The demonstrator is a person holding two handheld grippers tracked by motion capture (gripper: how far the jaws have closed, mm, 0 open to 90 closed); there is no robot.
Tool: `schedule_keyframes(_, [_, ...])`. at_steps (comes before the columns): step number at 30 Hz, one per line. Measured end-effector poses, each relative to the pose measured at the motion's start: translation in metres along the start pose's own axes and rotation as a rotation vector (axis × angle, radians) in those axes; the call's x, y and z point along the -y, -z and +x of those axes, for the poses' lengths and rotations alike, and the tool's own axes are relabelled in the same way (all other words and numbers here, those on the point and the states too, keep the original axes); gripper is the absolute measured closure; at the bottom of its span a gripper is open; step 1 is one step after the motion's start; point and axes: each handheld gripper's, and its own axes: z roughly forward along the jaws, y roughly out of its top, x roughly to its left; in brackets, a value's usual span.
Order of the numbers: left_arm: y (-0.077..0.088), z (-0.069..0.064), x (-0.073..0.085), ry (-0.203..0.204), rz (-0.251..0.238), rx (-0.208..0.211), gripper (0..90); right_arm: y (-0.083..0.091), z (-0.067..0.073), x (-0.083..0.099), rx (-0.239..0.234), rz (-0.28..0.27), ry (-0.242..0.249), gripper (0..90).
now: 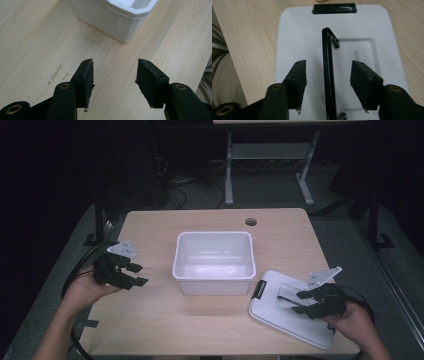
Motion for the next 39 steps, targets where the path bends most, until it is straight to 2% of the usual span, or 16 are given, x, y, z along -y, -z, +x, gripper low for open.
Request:
schedule_keyframes(5, [-0.004,-0.004,0.01,-0.002,-0.011,-0.013,46.5,-0.003,-0.003,0.0,0.005,0.012,0.001,54.5])
schedule_keyframes(11, [-0.012,-0.008,0.022,0.001,0.008,-0.023,45.4,-0.005,-0.005,0.001,0.011,0.019,0.001,60.8])
schedule_keyframes(23, [-0.024,-0.015,0.036,0.016,0.018,-0.01,43.1,-0.009,-0.009,-0.003,0.004,0.039,0.043,66.4])
schedule_keyframes(39, [-0.045,-0.028,0.051,0.014,0.018,-0.002,39.5,-0.012,-0.01,-0.006,0.011,0.054,0.057,74.5])
